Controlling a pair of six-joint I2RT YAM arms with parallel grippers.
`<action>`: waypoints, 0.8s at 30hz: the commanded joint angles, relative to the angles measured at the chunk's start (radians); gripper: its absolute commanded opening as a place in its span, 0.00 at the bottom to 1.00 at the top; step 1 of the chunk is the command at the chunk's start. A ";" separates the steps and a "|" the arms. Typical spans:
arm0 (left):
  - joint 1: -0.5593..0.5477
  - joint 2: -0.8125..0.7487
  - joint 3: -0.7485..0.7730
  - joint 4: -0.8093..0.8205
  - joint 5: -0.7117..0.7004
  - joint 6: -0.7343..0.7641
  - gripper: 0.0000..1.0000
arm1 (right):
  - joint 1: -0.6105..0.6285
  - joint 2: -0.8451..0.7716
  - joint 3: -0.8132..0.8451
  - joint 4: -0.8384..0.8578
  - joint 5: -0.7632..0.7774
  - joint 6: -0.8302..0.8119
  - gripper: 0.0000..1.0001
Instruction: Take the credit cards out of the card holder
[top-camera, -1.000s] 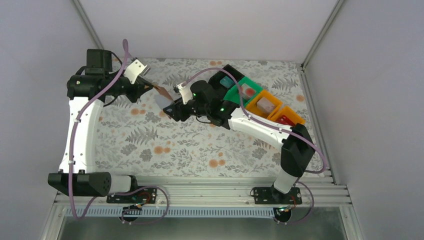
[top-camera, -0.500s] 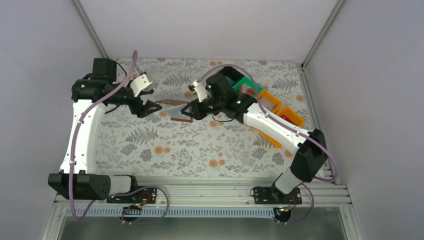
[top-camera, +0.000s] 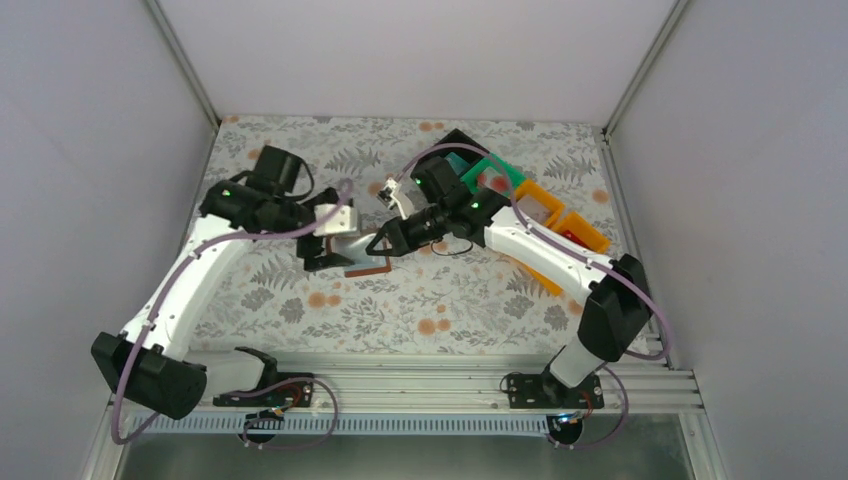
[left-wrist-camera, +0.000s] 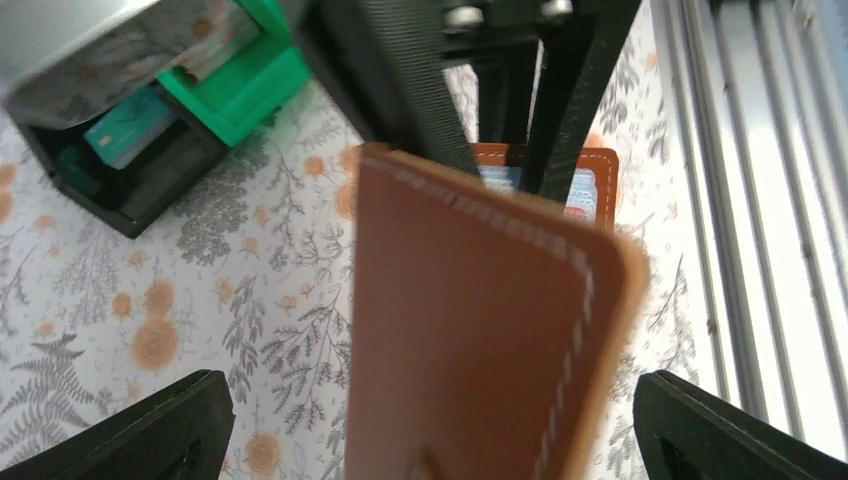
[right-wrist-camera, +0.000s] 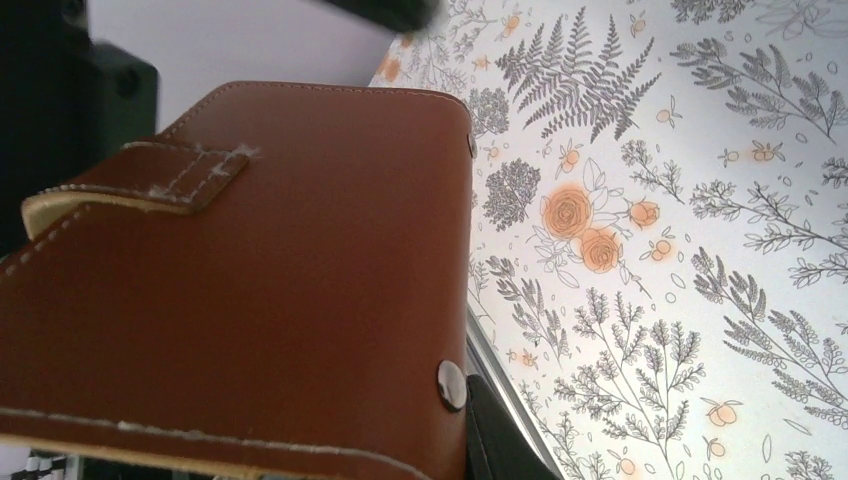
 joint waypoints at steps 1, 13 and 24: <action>-0.111 -0.009 -0.071 0.170 -0.208 0.036 1.00 | -0.016 0.030 0.040 -0.013 -0.054 0.036 0.04; -0.124 0.020 -0.099 0.258 -0.252 0.066 0.71 | -0.027 0.007 0.033 -0.010 -0.063 0.032 0.04; -0.128 0.034 -0.109 0.262 -0.211 0.043 0.42 | -0.027 -0.016 0.038 0.017 -0.108 0.027 0.04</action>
